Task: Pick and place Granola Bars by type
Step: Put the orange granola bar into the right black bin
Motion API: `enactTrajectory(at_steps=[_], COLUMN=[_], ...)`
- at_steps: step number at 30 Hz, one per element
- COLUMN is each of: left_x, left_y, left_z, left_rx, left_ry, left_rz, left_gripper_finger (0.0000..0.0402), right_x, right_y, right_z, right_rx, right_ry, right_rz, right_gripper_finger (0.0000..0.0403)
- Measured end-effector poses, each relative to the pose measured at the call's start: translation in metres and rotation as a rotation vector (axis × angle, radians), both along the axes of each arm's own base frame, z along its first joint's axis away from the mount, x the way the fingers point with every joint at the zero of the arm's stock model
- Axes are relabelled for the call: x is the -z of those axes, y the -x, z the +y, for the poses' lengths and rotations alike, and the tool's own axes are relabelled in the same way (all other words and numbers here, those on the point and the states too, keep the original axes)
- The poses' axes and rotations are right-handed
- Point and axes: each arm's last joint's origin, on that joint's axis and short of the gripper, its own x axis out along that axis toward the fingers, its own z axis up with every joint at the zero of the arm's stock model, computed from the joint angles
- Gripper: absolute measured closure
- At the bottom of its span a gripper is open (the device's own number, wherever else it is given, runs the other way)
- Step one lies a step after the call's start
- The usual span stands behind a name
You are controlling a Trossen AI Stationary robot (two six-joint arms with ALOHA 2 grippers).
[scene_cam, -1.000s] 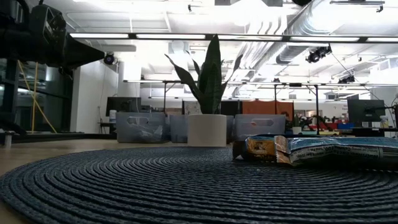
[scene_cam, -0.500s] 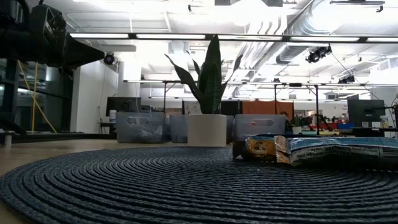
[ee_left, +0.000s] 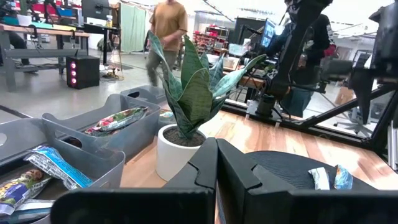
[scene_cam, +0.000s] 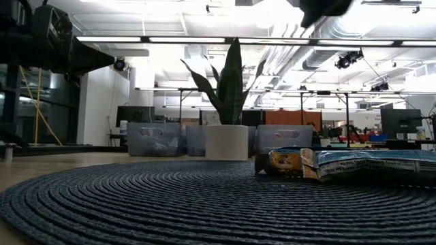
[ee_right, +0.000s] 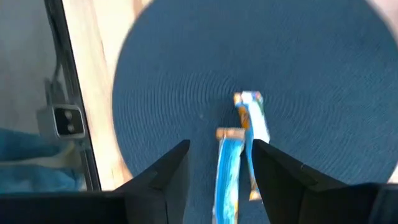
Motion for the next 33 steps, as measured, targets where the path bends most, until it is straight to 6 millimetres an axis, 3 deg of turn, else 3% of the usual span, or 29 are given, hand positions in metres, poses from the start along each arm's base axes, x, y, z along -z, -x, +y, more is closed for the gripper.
enactTrajectory(at_steps=[10, 19, 28, 33], left_x=[0.000, 0.000, 0.000, 0.000], left_y=[0.000, 0.000, 0.000, 0.000], left_z=[0.000, 0.000, 0.000, 0.000], left_rx=[0.000, 0.000, 0.000, 0.000], left_ry=[0.000, 0.000, 0.000, 0.000], left_rz=[-0.001, 0.000, 0.000, 0.000], left_gripper_finger=[0.0400, 0.0400, 0.0400, 0.0400], right_x=[0.035, 0.070, 0.098, 0.107], right_y=[0.015, 0.030, 0.041, 0.044], right_z=[0.020, 0.042, 0.041, 0.039], right_rx=[-0.004, -0.158, -0.029, 0.012], right_ry=[0.016, 0.038, -0.013, -0.032], right_rz=[0.085, 0.040, 0.074, 0.077], right_gripper_finger=[0.0249, 0.0249, 0.0247, 0.0223])
